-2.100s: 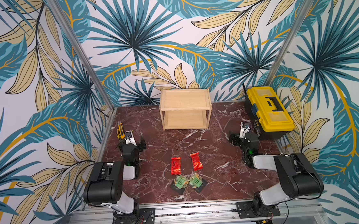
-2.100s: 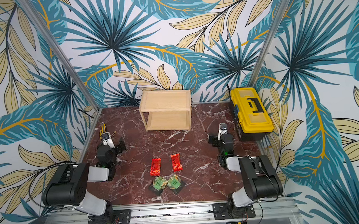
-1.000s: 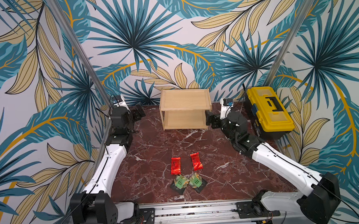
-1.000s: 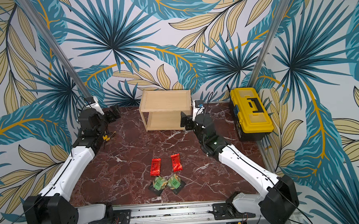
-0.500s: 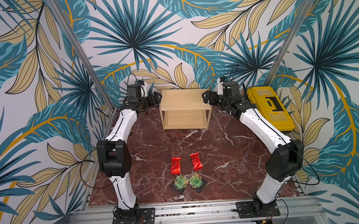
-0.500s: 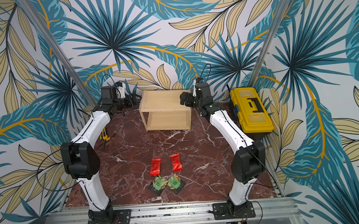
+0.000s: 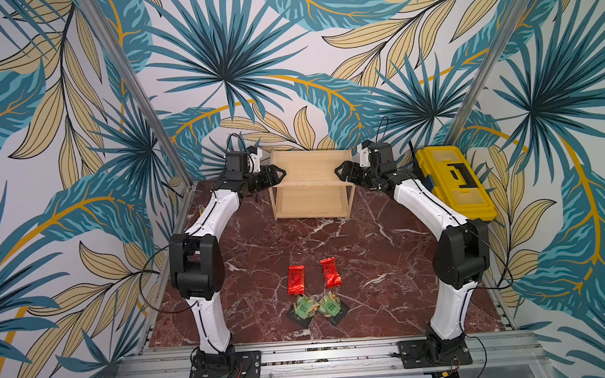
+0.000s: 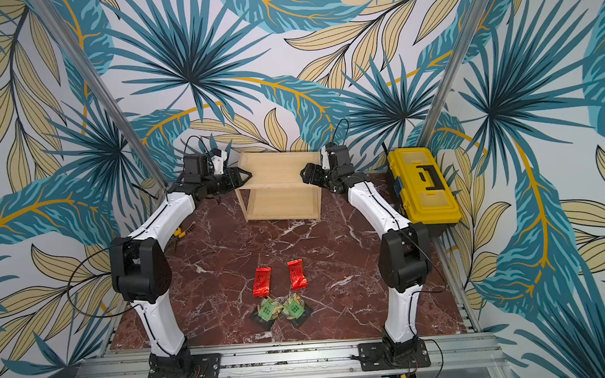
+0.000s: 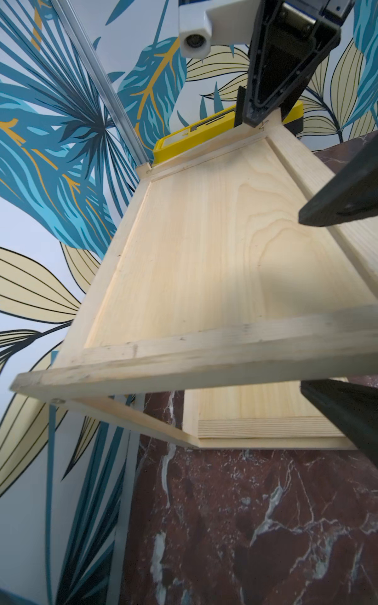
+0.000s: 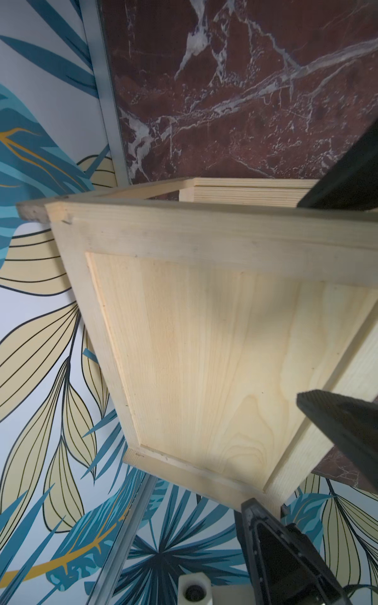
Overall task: Place the tea bags on the shelf by color
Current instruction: Move the shelf to the center of the board.
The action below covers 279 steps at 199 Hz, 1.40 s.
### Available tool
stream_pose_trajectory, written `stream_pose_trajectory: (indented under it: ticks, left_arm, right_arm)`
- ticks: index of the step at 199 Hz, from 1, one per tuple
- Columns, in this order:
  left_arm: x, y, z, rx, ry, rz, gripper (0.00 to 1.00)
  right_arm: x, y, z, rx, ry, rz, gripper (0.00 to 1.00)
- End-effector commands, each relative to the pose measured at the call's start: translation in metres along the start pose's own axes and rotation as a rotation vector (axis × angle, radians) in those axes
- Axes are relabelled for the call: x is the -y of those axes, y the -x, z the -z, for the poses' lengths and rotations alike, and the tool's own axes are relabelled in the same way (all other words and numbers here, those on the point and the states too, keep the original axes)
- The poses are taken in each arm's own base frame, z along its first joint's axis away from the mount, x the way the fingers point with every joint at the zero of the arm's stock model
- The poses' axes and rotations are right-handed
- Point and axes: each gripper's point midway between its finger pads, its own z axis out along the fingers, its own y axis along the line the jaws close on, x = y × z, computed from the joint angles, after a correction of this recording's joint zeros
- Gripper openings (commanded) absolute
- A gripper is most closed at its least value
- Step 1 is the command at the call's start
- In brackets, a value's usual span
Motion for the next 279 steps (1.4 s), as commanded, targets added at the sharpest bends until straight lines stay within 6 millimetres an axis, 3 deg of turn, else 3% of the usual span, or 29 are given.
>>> stream_pose_trajectory:
  ticks: [1,57,98,153,222,279]
  left_arm:
    - [0.028,0.008,0.022,0.058,-0.059,-0.048,0.77]
    - [0.042,-0.011,0.039,0.081,-0.104,-0.017,0.77]
    - [0.039,-0.029,0.059,0.100,-0.050,-0.040,0.78]
    - [0.034,-0.028,0.084,0.153,0.055,-0.082,0.83]
    - [0.022,-0.040,0.083,0.133,0.090,-0.058,0.83]
    - [0.008,-0.044,0.090,0.154,0.163,-0.075,0.87]
  right_arm:
    - [-0.006,0.001,0.002,-0.003,0.031,0.015,0.85]
    - [-0.020,-0.005,0.006,-0.034,0.092,0.013,0.81]
    - [-0.037,-0.022,0.009,-0.065,0.118,0.039,0.81]
    - [-0.050,-0.039,0.025,-0.059,0.112,0.039,0.81]
    - [-0.034,-0.040,0.033,-0.033,0.034,0.069,0.84]
    - [-0.016,-0.025,0.039,-0.002,-0.062,0.137,0.87]
